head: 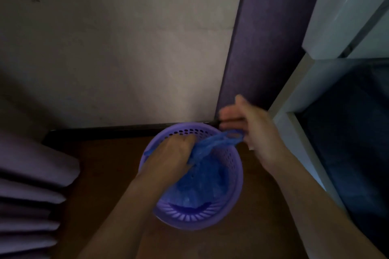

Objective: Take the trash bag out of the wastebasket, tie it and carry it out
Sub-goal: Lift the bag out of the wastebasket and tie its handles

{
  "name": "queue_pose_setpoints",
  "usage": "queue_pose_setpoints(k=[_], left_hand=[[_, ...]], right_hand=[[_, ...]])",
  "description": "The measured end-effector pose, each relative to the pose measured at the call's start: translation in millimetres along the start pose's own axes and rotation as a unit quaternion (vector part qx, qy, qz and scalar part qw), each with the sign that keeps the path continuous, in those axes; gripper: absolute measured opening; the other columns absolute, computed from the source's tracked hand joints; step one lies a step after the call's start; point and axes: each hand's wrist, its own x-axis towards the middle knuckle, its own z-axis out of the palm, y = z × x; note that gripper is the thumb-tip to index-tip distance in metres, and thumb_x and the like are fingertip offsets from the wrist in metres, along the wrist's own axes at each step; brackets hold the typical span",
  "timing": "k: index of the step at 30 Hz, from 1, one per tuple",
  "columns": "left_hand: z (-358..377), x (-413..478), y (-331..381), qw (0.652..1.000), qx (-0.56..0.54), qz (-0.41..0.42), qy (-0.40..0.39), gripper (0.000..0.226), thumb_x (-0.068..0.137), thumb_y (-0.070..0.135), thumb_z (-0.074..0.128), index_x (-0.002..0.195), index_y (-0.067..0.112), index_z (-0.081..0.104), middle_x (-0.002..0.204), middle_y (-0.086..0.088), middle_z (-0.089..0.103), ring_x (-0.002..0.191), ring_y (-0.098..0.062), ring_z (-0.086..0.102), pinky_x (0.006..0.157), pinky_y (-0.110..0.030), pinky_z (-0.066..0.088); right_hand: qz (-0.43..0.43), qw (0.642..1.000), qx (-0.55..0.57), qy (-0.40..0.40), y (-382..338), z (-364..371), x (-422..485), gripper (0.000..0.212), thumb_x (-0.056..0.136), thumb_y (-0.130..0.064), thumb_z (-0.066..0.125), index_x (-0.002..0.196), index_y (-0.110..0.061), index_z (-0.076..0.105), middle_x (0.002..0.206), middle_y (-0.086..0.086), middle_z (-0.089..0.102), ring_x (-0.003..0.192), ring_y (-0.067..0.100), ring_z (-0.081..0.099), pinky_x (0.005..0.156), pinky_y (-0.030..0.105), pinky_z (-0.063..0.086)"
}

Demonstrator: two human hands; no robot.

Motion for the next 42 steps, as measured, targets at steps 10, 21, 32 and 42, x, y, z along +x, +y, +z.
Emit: queue_pose_setpoints(k=[10,21,32,42], left_hand=[[8,6,-2,0.994,-0.104,-0.007,-0.024,0.041,0.086,0.014,0.063,0.126,0.017,0.057,0.109,-0.004,0.072,0.093,-0.016,0.066,0.078,-0.029,0.052],[-7,-5,-15,0.974,-0.225,0.003,-0.018,0.025,0.082,0.016,0.071,0.095,0.037,0.064,0.073,0.030,0.064,0.070,0.013,0.057,0.060,-0.008,0.039],[-9,-7,-2,0.937,-0.319,-0.013,0.145,0.072,0.075,0.005,0.078,0.127,0.041,0.044,0.095,0.017,0.068,0.095,0.001,0.067,0.079,-0.014,0.053],[-16,-15,-2,0.971,-0.170,0.059,0.159,0.031,0.080,0.007,0.071,0.108,0.020,0.066,0.106,0.006,0.056,0.098,-0.007,0.056,0.089,-0.016,0.043]], right_hand=[[-0.155,0.734,-0.628,-0.207,23,38,-12,0.067,0.086,-0.055,0.064,0.138,-0.024,0.037,0.128,0.002,0.061,0.110,0.025,0.060,0.099,0.048,0.047],[-0.183,0.899,-0.339,-0.210,13,25,3,0.012,0.088,-0.028,0.073,0.081,-0.019,0.073,0.070,-0.007,0.069,0.068,0.007,0.065,0.062,0.030,0.052],[-0.062,0.997,0.005,-0.043,56,27,20,0.019,0.096,-0.013,0.063,0.091,0.005,0.064,0.077,0.005,0.068,0.071,0.012,0.066,0.065,0.028,0.053],[0.019,0.980,-0.138,-0.138,55,34,15,0.010,0.087,-0.008,0.071,0.089,-0.014,0.079,0.095,0.009,0.076,0.091,0.024,0.072,0.083,0.042,0.059]])
